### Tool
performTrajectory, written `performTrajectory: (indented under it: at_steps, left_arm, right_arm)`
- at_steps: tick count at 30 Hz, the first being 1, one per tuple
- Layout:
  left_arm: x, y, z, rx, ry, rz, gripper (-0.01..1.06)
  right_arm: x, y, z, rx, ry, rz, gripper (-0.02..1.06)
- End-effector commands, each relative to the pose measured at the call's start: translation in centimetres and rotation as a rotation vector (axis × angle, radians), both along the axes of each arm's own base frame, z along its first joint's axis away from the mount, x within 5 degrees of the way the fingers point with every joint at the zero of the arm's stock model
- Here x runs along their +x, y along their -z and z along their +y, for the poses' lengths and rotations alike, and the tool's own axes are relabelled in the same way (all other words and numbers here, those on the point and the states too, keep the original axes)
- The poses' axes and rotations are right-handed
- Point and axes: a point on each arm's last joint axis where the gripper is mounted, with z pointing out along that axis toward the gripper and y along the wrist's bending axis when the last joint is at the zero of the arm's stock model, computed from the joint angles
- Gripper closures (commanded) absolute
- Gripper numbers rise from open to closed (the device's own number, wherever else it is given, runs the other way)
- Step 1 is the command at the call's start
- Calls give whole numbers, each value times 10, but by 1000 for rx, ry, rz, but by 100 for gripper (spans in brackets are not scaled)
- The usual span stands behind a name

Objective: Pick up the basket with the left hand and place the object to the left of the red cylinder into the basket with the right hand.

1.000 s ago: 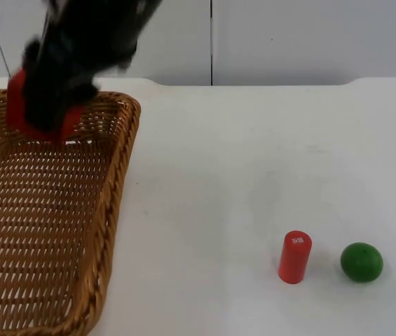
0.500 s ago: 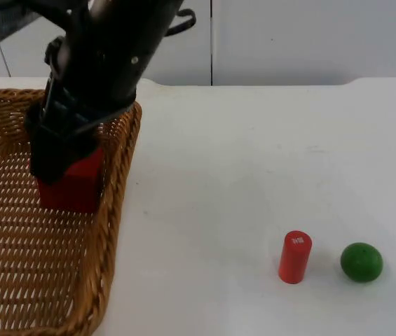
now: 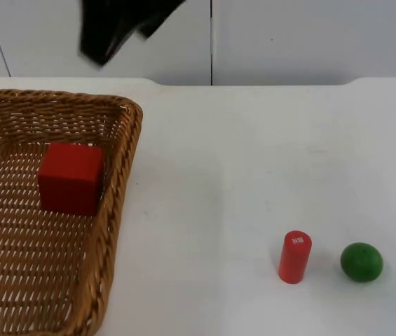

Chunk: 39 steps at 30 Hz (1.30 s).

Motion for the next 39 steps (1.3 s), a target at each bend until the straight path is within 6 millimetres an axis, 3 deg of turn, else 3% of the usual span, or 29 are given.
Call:
performTrajectory:
  at_steps: [1, 2, 4, 7, 8, 11, 12, 17, 18, 22, 27, 39]
  left_arm:
    - [-1, -4, -2, -29, -8, -10, 105]
    - [-1, -4, -2, -29, -8, -10, 105]
    - [-1, -4, -2, -29, -8, -10, 105]
    - [-1, -4, -2, -29, -8, -10, 105]
    - [-1, -4, -2, -29, -8, -10, 105]
    - [-1, -4, -2, -29, -8, -10, 105]
    - [-1, -4, -2, -29, -8, -10, 105]
    - [-1, -4, -2, -30, -7, -8, 105]
    - [-1, -4, -2, -30, -7, -8, 105]
    - [0, -4, -3, -34, -14, -13, 105]
    - [0, -4, -3, -34, -14, -13, 105]
    - [4, -5, -4, -59, -53, -37, 105]
  right_arm:
    - [-1, -15, -28, 46, 91, -33, 33]
    - [-1, -15, -28, 46, 91, -33, 33]
    - [-8, -20, -54, 77, 153, -66, 33]
    - [-29, -9, -94, 89, 241, -86, 33]
    - [-29, -9, -94, 89, 241, -86, 33]
    - [-64, -1, -145, 83, 333, -81, 33]
    - [-64, -1, -145, 83, 333, -81, 33]
    - [-115, -10, -199, 113, 416, -128, 33]
    - [-115, -10, -199, 113, 416, -128, 33]
    - [-150, -24, -221, 159, 436, -200, 33]
    - [-170, -32, -230, 212, 443, -273, 33]
    - [-176, -19, -235, 211, 458, -311, 33]
